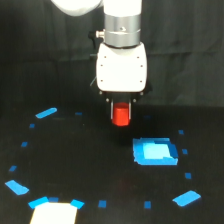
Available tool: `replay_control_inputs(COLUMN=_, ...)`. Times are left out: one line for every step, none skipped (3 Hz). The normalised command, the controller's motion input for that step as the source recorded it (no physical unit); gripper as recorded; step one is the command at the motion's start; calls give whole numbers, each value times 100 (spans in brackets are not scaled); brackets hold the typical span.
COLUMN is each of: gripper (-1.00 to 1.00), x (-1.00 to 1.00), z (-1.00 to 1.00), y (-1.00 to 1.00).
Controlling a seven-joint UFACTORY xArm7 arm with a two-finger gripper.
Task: Pick up the red object from the table
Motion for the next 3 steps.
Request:
replay_control_inputs(gripper=-45, x=47, z=100, y=6)
replay_control_inputs(gripper=-64, x=-3, z=100, y=81)
replay_control_inputs(gripper=-100, x=-44, z=100, y=39)
